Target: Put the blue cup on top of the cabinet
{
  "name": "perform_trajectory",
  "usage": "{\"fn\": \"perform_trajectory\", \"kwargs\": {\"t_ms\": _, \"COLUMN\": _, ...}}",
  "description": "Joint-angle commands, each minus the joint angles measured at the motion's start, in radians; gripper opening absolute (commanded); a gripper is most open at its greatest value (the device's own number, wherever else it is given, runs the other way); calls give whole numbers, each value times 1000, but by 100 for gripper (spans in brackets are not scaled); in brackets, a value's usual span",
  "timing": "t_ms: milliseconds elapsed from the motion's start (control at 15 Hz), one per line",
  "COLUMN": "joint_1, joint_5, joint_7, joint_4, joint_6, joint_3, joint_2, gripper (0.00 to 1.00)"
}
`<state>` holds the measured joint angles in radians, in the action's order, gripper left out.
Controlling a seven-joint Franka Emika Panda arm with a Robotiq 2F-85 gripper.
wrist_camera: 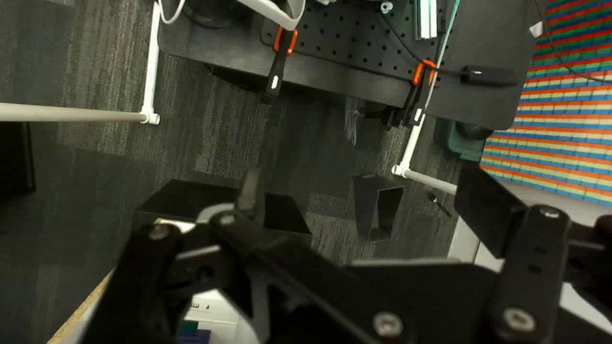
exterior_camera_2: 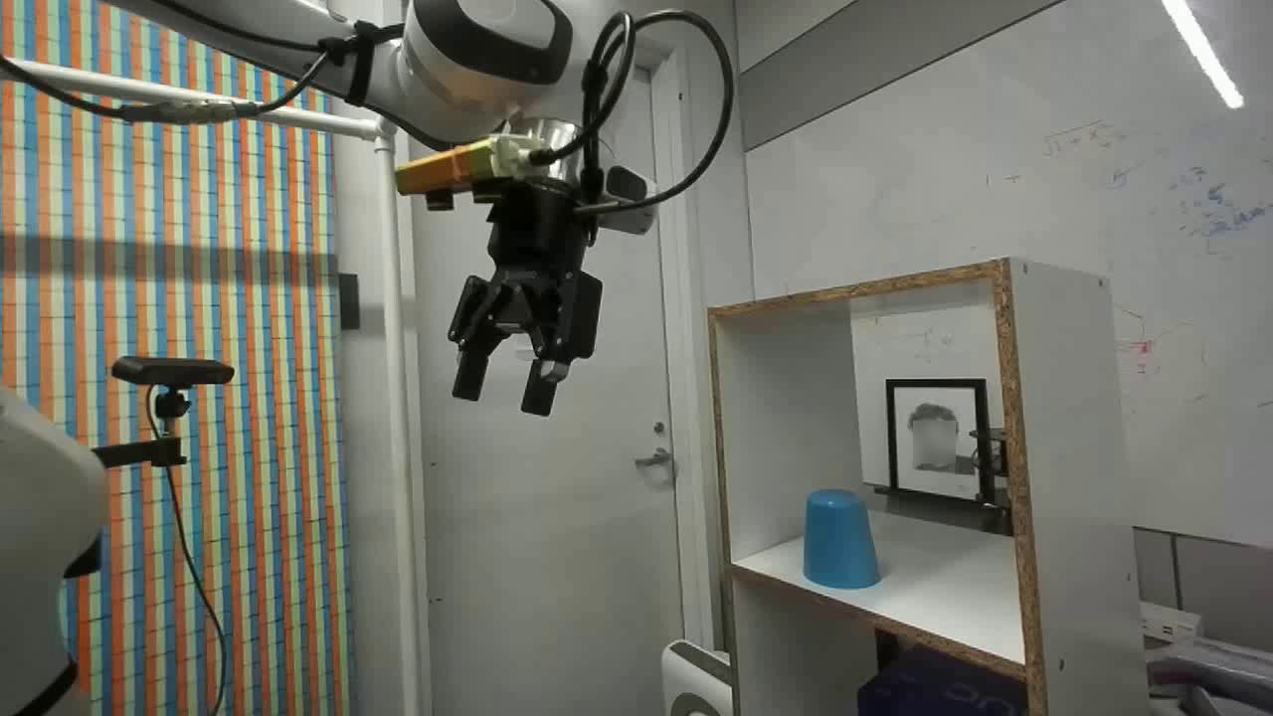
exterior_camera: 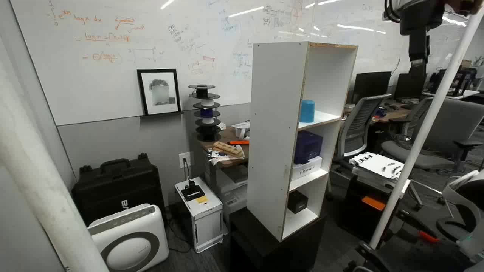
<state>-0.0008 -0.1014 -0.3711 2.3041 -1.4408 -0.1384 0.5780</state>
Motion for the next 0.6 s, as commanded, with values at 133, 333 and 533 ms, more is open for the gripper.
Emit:
{"fn": "perform_trajectory", "kwargs": {"t_ms": 133, "joint_1": 3, "joint_5": -1, "joint_7": 1, "joint_4": -9, "joint_6": 2, "joint_3": -2, "joint_2": 2, "gripper": 100}}
{"fn": "perform_trajectory", "kwargs": {"t_ms": 333, "joint_1": -1, "joint_5": -68, "joint_7": -45, "joint_4": 68, "joint_6": -164, "joint_3": -14, "joint_2": 59, "gripper": 100}}
{"fn": "perform_trajectory", "kwargs": {"t_ms": 533, "joint_1": -6, "joint_5": -124, "joint_7": -122, "joint_4": 156, "joint_6": -421, "joint_3": -71, "joint_2": 40, "gripper": 100}}
